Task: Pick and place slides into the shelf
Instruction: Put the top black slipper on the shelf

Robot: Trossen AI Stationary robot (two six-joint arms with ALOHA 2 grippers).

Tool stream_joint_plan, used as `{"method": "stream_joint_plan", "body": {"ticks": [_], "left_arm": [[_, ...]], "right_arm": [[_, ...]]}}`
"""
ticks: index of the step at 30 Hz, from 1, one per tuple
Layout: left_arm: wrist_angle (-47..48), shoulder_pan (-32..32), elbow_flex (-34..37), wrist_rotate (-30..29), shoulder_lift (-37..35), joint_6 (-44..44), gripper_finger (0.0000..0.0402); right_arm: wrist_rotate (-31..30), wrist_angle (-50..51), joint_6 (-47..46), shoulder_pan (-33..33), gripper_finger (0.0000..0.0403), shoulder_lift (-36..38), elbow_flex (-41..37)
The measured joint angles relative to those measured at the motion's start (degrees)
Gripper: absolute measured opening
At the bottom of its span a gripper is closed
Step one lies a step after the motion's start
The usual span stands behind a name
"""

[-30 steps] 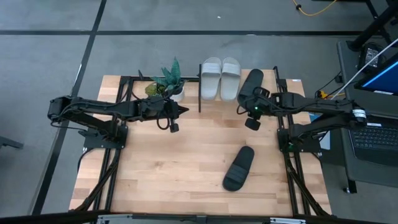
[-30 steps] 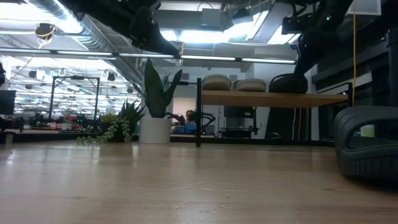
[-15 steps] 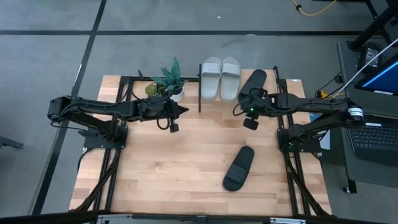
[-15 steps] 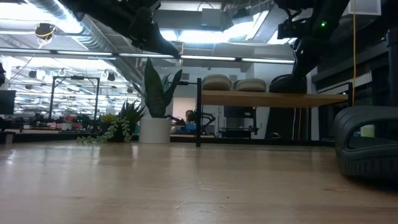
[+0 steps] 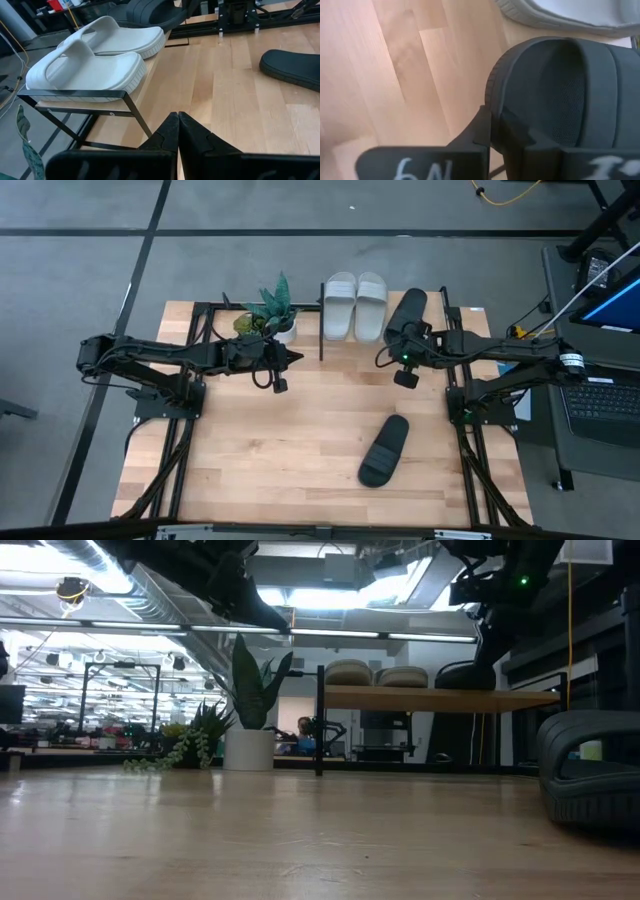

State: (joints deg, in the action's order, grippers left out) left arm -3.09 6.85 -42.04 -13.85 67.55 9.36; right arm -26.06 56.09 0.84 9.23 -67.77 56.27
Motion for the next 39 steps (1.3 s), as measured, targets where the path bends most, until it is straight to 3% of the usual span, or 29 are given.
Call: {"method": "stream_joint_plan", "body": {"ticks": [7,25,39], "left_arm": [[0.01,0.00,0.00,0.01,0.02,0.00,0.0000],[0.04,-1.38,0.00,0.02,0.02,0.03,0.0000],[0.04,-2.05,-0.02,0.04,0.04,0.23,0.0000]], "right_arm": [[-4.27,0.31,5.51,0.07,0.0022,0.00,-0.07],[-4.48,-0.08,22.65,4.71,0.0022,0.00,-0.07],[0.50,-0.79,25.25,6.05,0.0021,0.04,-0.07]]}}
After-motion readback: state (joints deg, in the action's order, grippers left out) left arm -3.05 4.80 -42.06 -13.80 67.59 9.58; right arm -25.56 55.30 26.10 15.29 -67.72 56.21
